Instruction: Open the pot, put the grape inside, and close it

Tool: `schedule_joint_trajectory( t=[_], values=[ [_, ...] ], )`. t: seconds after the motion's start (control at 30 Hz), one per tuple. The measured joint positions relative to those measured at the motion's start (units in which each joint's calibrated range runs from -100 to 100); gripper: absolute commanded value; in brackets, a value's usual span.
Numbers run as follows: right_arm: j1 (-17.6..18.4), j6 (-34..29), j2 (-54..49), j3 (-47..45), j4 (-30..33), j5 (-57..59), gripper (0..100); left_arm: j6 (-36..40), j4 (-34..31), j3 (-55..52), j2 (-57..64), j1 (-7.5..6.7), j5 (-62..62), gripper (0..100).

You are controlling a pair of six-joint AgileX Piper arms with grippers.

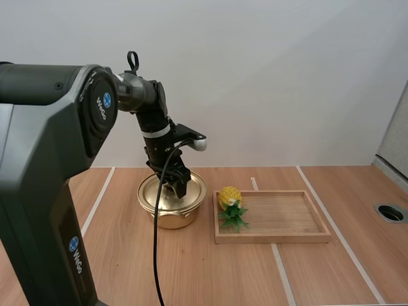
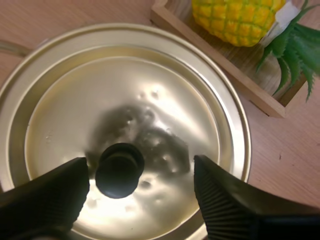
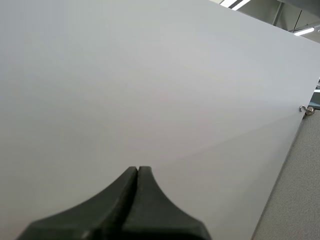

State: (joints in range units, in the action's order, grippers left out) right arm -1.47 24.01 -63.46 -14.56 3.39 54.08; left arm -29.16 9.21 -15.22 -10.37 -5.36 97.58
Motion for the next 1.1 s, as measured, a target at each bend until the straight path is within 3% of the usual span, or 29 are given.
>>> schedule_joint_trajectory(
  t=[0.3, 0.63, 1.1],
  values=[
    [0.0, 0.0, 0.0, 0.0, 0.0, 0.0, 0, 2.08, -2.23, 2.85, 5.3, -0.23, 0.61, 100],
    [0.0, 0.0, 0.0, 0.0, 0.0, -0.15, 0, 11.87, -7.39, 13.65, 25.61, -0.23, -5.32, 100],
    [0.0, -0.2, 0.0, 0.0, 0.0, -1.66, 0, 19.78, -7.69, 23.82, 50.91, -0.23, -9.07, 100]
  ],
)
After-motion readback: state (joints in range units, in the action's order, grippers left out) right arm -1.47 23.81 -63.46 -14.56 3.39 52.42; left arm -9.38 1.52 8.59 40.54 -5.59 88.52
